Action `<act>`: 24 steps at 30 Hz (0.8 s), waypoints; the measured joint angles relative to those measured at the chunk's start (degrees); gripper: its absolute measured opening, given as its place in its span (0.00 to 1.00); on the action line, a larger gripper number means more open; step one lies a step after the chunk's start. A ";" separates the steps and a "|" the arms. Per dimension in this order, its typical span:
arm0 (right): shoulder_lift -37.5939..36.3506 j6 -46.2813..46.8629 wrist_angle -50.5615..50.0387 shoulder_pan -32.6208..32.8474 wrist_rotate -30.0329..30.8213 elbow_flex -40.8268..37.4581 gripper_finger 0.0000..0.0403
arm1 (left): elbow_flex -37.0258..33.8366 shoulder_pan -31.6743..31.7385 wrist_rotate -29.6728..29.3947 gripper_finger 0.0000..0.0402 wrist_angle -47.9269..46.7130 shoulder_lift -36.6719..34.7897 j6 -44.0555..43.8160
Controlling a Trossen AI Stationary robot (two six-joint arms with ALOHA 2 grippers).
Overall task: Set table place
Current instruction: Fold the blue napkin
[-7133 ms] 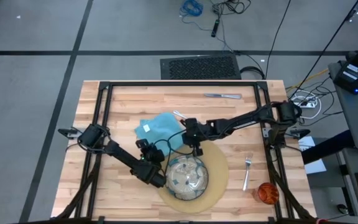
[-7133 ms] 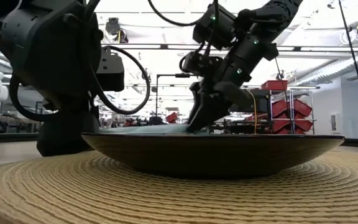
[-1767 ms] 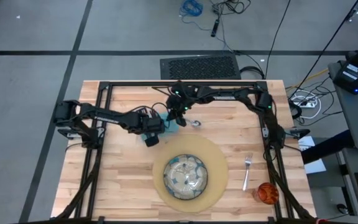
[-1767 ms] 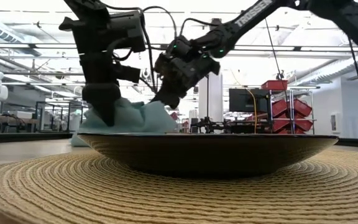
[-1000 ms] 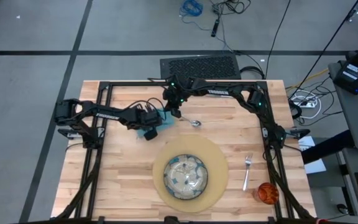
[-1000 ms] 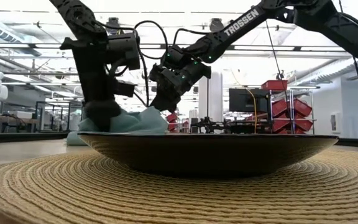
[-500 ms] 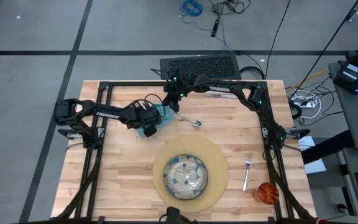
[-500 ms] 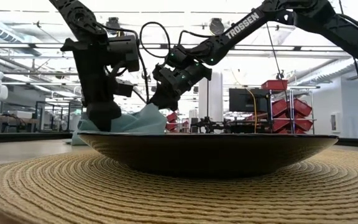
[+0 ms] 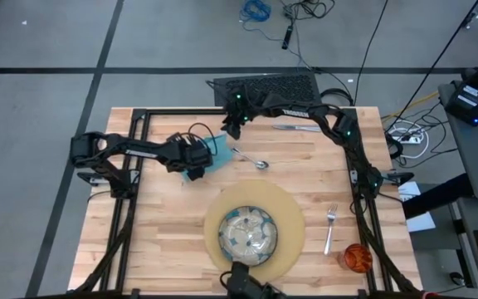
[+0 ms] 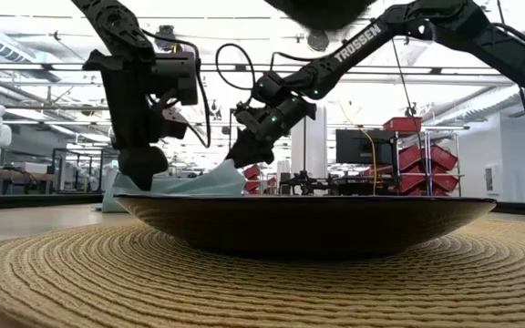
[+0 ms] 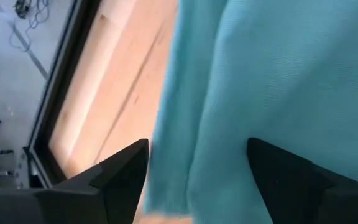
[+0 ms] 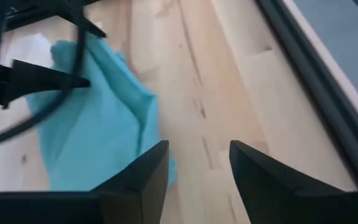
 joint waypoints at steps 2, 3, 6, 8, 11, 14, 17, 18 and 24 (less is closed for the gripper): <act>0.00 0.08 -0.13 -0.68 -0.05 0.00 0.41 | 0.01 0.00 -0.11 0.64 -0.70 -1.15 -0.05; 0.00 0.21 -0.34 -1.00 -0.07 0.00 0.41 | 0.01 0.00 -0.40 0.64 -1.12 -1.90 -0.15; -0.01 0.22 -0.37 -1.72 -0.13 0.00 0.41 | 0.01 0.00 -2.76 0.64 -3.51 -5.00 -1.61; -0.43 0.63 -1.09 -2.19 -0.78 -0.04 0.41 | 0.01 0.00 -3.00 0.64 -4.89 -7.56 -2.72; -1.70 2.42 -4.16 -2.15 -5.15 -0.04 0.41 | 0.00 0.04 2.85 0.64 -4.80 -11.32 -3.04; -2.83 1.92 -9.03 -0.05 -7.65 -0.02 0.41 | -0.50 -0.02 11.80 0.64 -2.30 -13.51 -0.05; -3.83 -0.69 -12.08 3.49 -7.64 -0.04 0.41 | -0.91 0.00 19.28 0.64 -0.78 -13.89 3.24; -4.31 -0.94 -12.60 4.74 -7.86 -0.04 0.41 | -0.91 0.01 22.19 0.64 -0.10 -13.89 4.29; -4.72 -3.22 -13.48 10.78 -7.46 -0.07 0.41 | -0.91 -0.18 24.19 0.64 -0.35 -12.17 7.61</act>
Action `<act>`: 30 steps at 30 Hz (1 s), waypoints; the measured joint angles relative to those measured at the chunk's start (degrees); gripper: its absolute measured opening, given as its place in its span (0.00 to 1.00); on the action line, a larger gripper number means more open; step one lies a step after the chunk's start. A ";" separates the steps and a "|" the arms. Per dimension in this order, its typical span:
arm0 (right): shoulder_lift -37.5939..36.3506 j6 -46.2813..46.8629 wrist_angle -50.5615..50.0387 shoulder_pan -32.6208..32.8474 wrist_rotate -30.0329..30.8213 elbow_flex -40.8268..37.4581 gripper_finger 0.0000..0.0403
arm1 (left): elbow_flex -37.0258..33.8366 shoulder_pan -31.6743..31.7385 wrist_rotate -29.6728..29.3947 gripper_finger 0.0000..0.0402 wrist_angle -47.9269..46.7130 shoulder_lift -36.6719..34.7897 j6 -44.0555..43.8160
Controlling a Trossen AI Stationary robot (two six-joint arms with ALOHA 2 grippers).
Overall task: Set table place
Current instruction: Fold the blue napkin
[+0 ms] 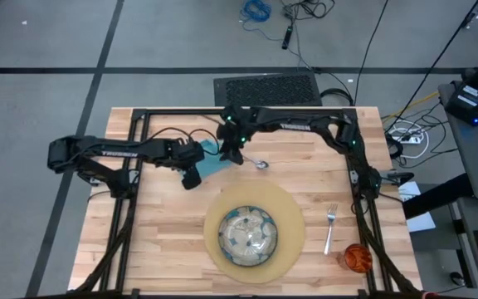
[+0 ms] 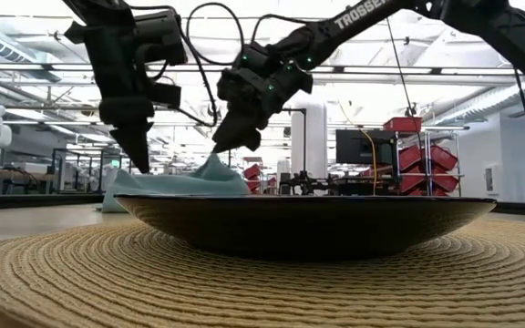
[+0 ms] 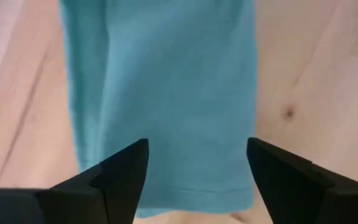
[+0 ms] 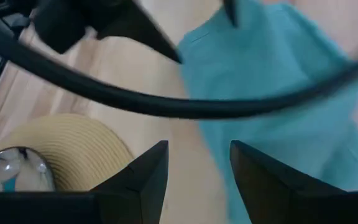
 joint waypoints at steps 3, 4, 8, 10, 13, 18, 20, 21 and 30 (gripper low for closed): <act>-0.09 0.82 0.19 -0.10 0.86 0.02 0.41 | -0.01 1.28 -0.45 0.64 0.22 1.06 1.24; -0.11 1.13 0.04 -0.16 1.03 0.02 0.41 | -0.35 1.91 -1.12 0.64 0.62 1.65 1.40; -1.67 0.82 -1.04 -0.03 1.34 0.02 0.41 | -3.24 4.72 -1.58 0.64 2.29 4.29 1.61; -2.85 0.73 -1.53 0.06 0.98 0.04 0.41 | -5.21 5.44 -0.50 0.64 5.21 5.34 1.87; -3.16 0.70 -1.41 -0.08 0.95 0.07 0.41 | -6.93 5.73 0.01 0.64 9.06 6.22 1.83; -1.17 0.57 0.89 0.46 0.96 0.02 0.41 | -7.32 5.73 0.14 0.64 11.19 6.36 1.85; 0.27 1.37 2.42 0.56 0.80 0.02 0.41 | -7.30 5.73 0.19 0.64 10.90 6.36 1.82; 1.09 1.91 3.21 0.46 0.88 0.02 0.41 | -7.28 5.73 0.21 0.64 10.57 6.36 1.79; 8.55 4.75 10.19 -1.20 0.61 0.02 0.41 | -7.23 5.62 1.58 0.64 8.30 6.34 0.24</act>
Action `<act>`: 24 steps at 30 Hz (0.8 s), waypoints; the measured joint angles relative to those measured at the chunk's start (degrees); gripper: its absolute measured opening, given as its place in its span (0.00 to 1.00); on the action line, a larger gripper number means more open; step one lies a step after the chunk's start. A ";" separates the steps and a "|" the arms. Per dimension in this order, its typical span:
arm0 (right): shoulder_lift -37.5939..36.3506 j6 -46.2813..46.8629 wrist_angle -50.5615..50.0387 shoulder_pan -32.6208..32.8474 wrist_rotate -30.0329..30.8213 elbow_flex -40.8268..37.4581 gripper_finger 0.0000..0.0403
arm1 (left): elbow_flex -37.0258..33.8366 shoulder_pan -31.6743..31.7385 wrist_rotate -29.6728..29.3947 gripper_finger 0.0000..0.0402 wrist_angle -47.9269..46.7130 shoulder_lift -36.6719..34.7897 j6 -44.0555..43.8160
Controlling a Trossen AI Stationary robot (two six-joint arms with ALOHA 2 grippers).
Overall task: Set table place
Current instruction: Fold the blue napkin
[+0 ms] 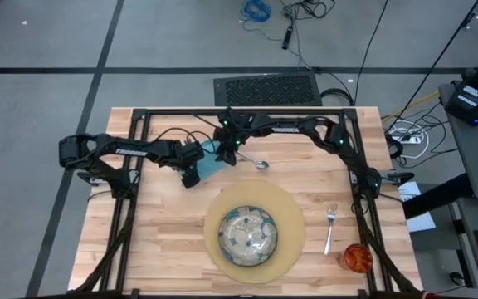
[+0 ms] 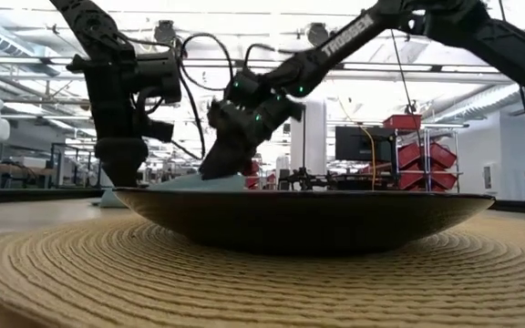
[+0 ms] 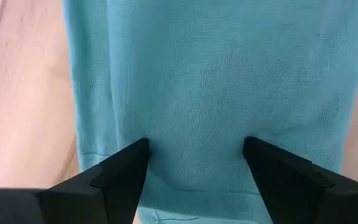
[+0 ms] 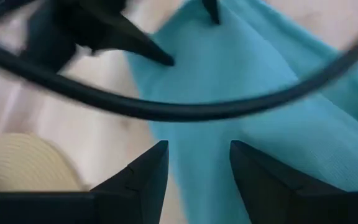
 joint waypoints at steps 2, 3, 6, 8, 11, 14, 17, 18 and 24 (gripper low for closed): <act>0.44 0.02 0.22 -0.15 0.13 -0.09 0.41 | 0.00 -0.13 1.41 0.64 -0.38 0.00 -0.43; 0.41 0.20 1.28 -0.18 0.03 -0.08 0.41 | 0.00 -0.31 2.37 0.64 -0.46 0.00 -0.69; 0.11 0.12 3.09 -0.50 -1.43 0.10 0.41 | 0.00 -1.52 3.22 0.64 -1.65 -0.02 -2.82; 0.13 -0.66 2.58 -0.60 -2.04 -0.02 0.41 | -0.18 -2.43 3.20 0.64 -2.75 -0.06 -4.54; -0.46 -0.97 2.81 -0.90 -2.64 -0.02 0.41 | -1.09 -3.81 2.96 0.64 -3.11 -0.17 -5.77; -2.70 -2.26 1.90 -0.90 -3.10 -0.02 0.41 | -1.24 -4.65 2.20 0.64 -3.24 -0.69 -5.60; -7.03 -4.19 -1.05 -1.49 -2.91 -0.02 0.41 | -1.45 -4.85 -0.32 0.64 -3.65 -2.42 -5.34; -8.94 -4.92 -2.61 -1.95 -2.20 -0.02 0.40 | -1.50 -4.87 -2.00 0.64 -4.39 -3.22 -4.91; -18.99 -7.29 -13.51 -4.52 3.65 0.02 0.35 | -1.55 -3.47 -3.94 0.64 -4.75 -7.94 -2.17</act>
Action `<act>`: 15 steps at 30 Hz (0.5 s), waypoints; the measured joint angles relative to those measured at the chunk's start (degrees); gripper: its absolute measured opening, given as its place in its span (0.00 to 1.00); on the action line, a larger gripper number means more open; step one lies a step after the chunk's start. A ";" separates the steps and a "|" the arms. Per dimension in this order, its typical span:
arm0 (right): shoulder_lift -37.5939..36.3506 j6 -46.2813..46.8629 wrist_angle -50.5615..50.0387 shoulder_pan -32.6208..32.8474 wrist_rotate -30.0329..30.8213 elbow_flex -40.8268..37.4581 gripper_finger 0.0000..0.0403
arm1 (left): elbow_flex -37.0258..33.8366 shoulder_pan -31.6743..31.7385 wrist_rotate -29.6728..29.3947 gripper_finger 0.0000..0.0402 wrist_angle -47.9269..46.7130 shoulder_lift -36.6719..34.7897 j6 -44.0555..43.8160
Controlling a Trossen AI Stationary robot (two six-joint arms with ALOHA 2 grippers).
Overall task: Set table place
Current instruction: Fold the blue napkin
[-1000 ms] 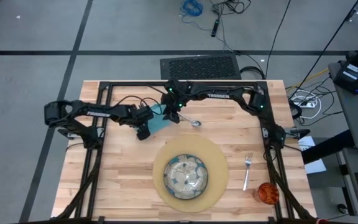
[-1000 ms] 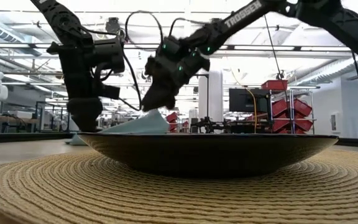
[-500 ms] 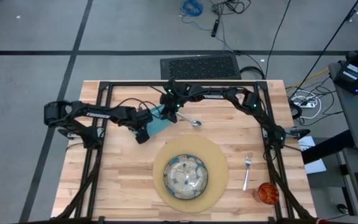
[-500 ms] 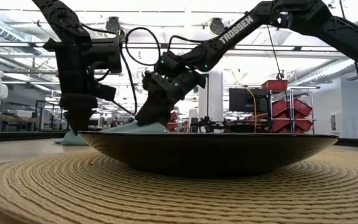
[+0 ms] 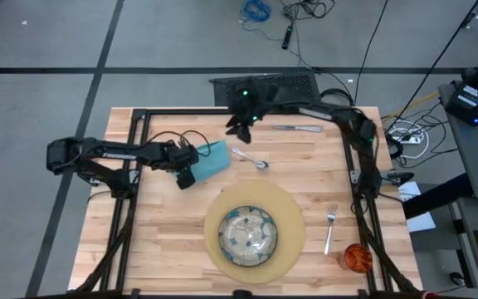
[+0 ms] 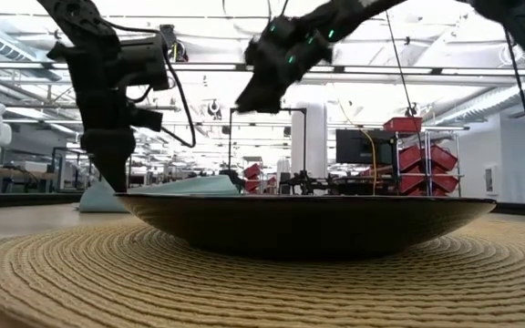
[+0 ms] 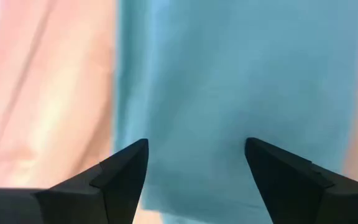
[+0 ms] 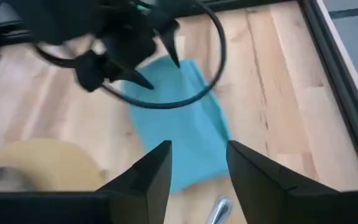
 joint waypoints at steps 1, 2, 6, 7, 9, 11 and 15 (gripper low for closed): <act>-1.32 -0.09 -1.44 -0.01 -0.23 0.00 0.34 | 0.00 0.31 1.13 0.64 0.30 -0.04 0.31; -2.46 -0.22 -3.32 0.00 -0.35 0.01 0.33 | 0.00 0.69 1.60 0.64 0.64 -0.01 0.33; -6.23 -1.83 -10.73 0.93 -0.03 -3.51 0.32 | 0.04 0.91 0.44 0.64 0.54 -0.17 -1.20; -7.27 -2.05 -11.79 1.19 0.05 -5.22 0.32 | 0.04 0.85 -0.77 0.64 -0.35 -0.90 -1.69; -10.00 -2.18 -12.01 1.58 0.11 -9.63 0.32 | 0.05 0.91 -3.80 0.64 -2.57 -3.71 -4.29; -13.10 -1.46 -10.59 1.67 0.17 -14.70 0.32 | 0.17 0.97 -4.50 0.64 -4.08 -7.26 -7.36; -19.36 0.81 -2.91 0.99 1.49 -24.45 0.32 | 0.17 0.72 -0.78 0.64 -12.22 -14.99 -15.82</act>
